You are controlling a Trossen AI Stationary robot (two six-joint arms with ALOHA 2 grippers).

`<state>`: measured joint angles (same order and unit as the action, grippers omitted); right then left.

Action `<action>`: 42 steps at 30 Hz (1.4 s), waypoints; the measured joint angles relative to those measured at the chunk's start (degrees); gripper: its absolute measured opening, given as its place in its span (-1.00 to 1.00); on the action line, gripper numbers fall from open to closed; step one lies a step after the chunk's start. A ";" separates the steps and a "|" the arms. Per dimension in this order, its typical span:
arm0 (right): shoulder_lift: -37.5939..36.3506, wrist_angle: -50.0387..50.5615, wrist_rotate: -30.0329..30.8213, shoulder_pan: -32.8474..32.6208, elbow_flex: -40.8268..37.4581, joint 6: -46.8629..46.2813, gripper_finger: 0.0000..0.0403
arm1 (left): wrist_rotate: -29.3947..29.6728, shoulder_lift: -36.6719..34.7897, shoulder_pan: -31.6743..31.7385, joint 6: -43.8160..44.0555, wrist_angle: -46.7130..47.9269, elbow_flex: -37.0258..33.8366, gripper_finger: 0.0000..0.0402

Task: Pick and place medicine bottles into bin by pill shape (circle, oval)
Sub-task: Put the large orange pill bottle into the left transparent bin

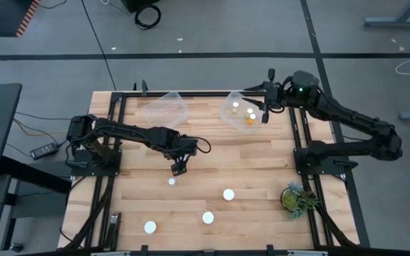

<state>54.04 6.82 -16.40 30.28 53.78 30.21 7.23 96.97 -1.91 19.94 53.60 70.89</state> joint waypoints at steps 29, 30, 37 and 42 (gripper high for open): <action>0.02 -1.04 -11.26 4.59 -0.63 -0.43 -0.27 | -1.11 3.63 0.48 3.39 -1.95 -0.07 0.69; 0.04 -1.02 -11.26 4.59 -0.63 -0.41 -0.27 | -1.12 3.98 0.48 3.37 -2.25 -0.04 0.69; 0.02 -1.91 -12.80 4.57 -0.66 -0.39 -0.27 | -1.10 4.67 0.50 3.23 -2.66 -0.07 0.69; 0.02 -1.90 -13.01 4.55 -0.66 -0.28 -0.27 | -1.08 5.16 0.52 3.41 -3.51 -0.04 0.69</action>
<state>54.06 4.93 -29.41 34.83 53.12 29.93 6.15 102.12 -1.39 23.35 50.08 70.85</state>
